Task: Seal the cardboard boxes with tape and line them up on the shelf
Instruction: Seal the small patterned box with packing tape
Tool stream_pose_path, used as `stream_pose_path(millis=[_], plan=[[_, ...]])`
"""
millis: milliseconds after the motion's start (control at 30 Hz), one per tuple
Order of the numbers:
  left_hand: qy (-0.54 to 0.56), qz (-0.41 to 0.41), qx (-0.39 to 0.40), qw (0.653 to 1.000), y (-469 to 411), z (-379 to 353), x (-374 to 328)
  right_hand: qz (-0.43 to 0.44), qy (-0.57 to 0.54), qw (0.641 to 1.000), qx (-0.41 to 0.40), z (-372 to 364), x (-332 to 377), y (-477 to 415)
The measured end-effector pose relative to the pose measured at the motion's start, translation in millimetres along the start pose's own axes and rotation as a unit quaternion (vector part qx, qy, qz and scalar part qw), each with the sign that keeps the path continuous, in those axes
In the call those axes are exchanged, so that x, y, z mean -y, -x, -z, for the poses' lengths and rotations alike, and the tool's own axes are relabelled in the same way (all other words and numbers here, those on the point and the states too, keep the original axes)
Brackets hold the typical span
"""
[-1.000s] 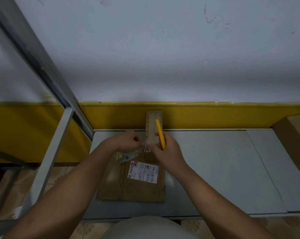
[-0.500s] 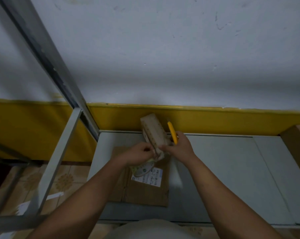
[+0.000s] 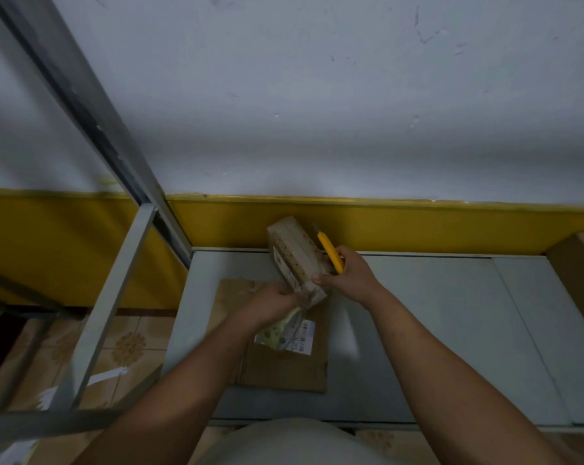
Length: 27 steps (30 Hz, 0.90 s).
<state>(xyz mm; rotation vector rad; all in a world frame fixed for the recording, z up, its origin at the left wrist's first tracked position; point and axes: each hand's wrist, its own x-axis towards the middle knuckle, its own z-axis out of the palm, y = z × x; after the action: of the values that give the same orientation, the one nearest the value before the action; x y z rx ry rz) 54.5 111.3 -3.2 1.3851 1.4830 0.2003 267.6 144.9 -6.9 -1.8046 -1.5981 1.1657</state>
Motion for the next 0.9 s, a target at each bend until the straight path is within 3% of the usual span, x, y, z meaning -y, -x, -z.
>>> stream_pose_path(millis=[133, 300, 433, 600, 667, 733, 800, 900], plan=[[0.027, -0.017, -0.005, 0.999, 7.5, -6.3, 7.5, 0.006, 0.001, 1.000, -0.005, -0.1, -1.4, 0.8], [0.140, -0.084, -0.065, 0.984, 7.5, -10.0, 14.4, 0.004, -0.023, 1.000, -0.019, -1.6, -4.4, 3.3], [0.086, -0.149, -0.052, 0.984, 8.0, -3.2, 13.9, 0.003, -0.015, 0.999, -0.030, -0.7, -2.0, 7.5], [0.028, -0.131, -0.021, 0.991, 4.7, 3.3, 6.0, 0.011, 0.033, 0.997, -0.075, 1.3, 7.5, 24.8], [0.030, -0.121, -0.021, 0.992, 3.7, 4.0, 4.8, 0.006, 0.003, 0.995, -0.100, 8.0, 13.9, 41.6], [0.034, -0.119, -0.018, 0.992, 1.7, 4.9, 5.7, -0.023, -0.076, 0.994, -0.073, 15.0, 18.1, 64.5], [0.038, -0.121, -0.017, 0.992, -1.1, 4.8, 8.2, -0.078, -0.145, 0.986, 0.017, 15.6, 17.1, 89.5], [0.046, -0.120, -0.024, 0.991, -3.6, 4.6, 10.0, -0.131, -0.165, 0.971, 0.113, 1.0, 12.5, 110.8]])
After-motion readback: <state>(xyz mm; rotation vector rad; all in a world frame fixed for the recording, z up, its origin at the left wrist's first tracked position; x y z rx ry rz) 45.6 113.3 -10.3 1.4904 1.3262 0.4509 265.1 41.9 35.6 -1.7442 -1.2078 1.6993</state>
